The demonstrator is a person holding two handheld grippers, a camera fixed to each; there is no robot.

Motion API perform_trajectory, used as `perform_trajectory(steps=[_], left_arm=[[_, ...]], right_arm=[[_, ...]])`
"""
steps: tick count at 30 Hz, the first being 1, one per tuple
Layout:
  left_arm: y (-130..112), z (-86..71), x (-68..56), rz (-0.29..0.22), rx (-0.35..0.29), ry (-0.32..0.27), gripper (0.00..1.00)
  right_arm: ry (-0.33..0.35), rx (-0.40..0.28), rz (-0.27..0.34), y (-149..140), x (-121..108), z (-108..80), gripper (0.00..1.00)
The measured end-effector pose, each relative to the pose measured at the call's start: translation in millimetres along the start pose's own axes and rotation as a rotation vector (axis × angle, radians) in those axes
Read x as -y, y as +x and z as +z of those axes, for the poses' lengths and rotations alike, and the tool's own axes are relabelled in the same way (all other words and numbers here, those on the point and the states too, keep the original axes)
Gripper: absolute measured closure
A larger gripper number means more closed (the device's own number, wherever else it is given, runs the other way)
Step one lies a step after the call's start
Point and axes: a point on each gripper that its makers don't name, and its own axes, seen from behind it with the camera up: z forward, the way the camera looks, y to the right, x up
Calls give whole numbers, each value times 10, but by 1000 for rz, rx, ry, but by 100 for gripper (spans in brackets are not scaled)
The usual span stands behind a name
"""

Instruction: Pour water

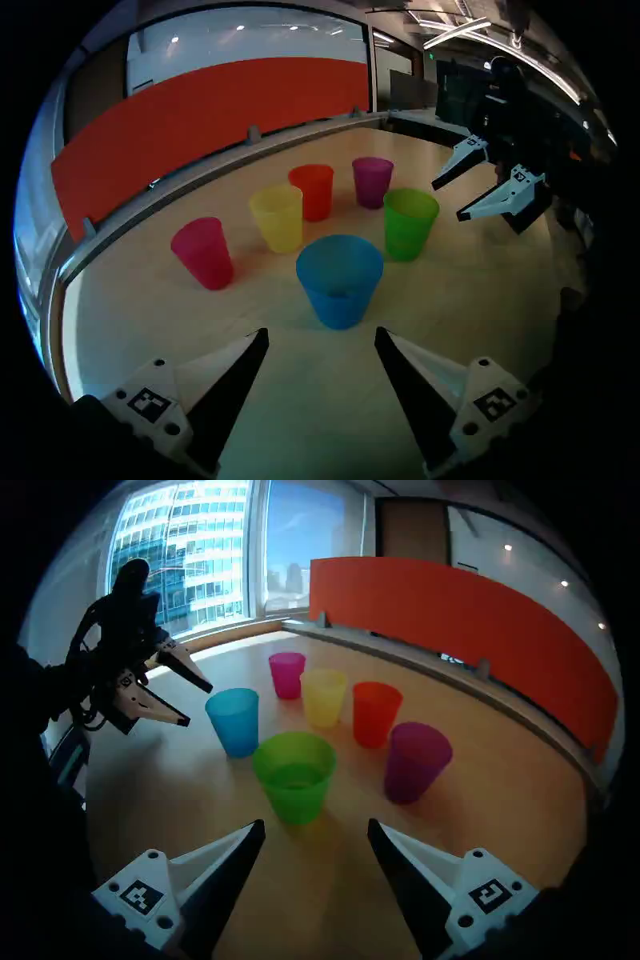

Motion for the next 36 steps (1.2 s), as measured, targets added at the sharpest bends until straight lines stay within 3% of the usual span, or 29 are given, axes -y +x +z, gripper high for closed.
perform_trajectory(steps=[9, 14, 20, 29, 36], left_arm=[[101, -283, 39, -38, -109, 100, 1], [229, -425, 112, -43, -186, 171, 1], [281, -560, 183, -87, -262, 229, 1], [354, -819, 492, -152, -372, 374, 1], [555, -1053, 729, -196, -463, 464, 1]], right_arm=[[-111, -145, 86, 200, -117, -293, 0], [-177, -206, 108, 269, -207, -430, 0], [-254, -272, 133, 384, -299, -525, 0], [-427, -380, 142, 618, -628, -706, 0], [-566, -499, 171, 930, -893, -999, 0]])
